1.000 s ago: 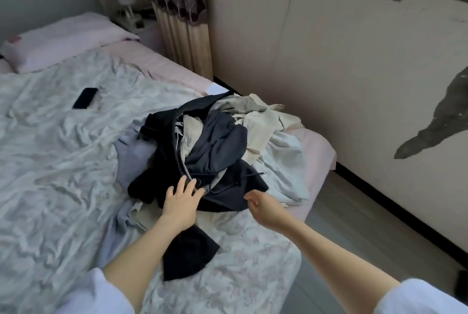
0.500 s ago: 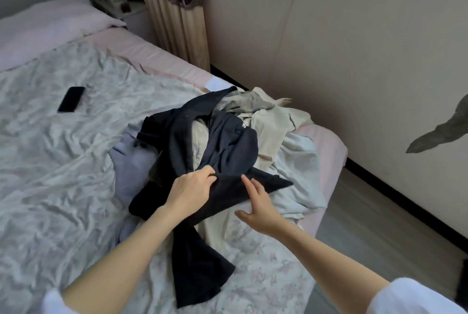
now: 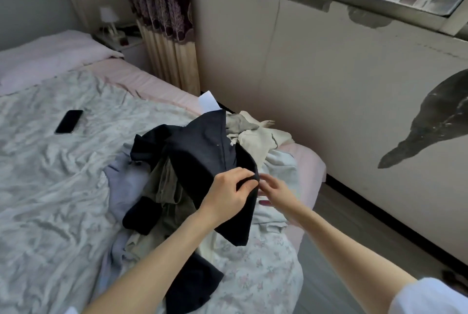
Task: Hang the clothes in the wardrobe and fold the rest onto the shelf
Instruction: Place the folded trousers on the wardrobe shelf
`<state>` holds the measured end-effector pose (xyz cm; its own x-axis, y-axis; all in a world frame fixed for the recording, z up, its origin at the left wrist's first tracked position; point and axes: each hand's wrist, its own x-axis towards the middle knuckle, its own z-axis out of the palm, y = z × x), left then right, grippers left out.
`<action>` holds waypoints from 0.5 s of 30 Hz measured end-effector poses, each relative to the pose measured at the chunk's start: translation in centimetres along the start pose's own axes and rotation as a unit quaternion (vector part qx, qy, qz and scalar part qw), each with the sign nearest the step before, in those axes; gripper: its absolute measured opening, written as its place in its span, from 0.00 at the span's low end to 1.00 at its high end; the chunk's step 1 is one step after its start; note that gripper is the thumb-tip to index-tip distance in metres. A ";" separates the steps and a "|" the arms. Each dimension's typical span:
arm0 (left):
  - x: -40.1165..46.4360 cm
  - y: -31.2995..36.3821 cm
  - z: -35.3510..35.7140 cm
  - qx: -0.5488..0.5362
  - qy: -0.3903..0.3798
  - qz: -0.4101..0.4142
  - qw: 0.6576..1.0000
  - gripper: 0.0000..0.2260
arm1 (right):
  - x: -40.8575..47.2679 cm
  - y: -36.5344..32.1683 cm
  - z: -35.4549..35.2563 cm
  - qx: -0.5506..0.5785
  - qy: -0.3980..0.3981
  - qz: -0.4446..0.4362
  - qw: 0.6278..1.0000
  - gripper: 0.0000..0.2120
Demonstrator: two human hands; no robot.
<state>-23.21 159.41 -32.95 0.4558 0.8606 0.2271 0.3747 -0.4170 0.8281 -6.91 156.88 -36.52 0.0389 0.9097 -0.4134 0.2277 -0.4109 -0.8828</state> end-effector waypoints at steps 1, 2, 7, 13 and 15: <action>-0.2 0.0 0.8 0.001 -0.047 -0.005 0.999 0.07 | -0.3 0.5 -1.0 0.074 -0.003 0.048 0.996 0.12; -0.5 -0.3 1.7 0.009 -0.098 -0.017 0.995 0.08 | -0.9 1.1 -2.0 0.115 -0.006 0.081 0.990 0.12; -0.7 -3.6 3.5 0.129 -0.205 -0.083 0.967 0.10 | -1.2 3.1 -3.1 0.057 0.017 0.164 0.985 0.13; 1.7 -9.4 2.2 0.289 -0.075 -0.237 0.924 0.20 | 0.6 3.4 -0.8 0.014 -0.004 0.179 0.984 0.15; 3.3 -11.6 1.8 0.299 -0.078 -0.300 0.902 0.28 | 2.1 3.8 -0.2 0.017 -0.005 0.186 0.982 0.15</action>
<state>-24.60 166.59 -42.70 0.1163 0.9515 -0.2849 0.9397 -0.0125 0.3418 -5.76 157.28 -40.69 0.1042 0.6964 -0.7101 0.1666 -0.7161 -0.6778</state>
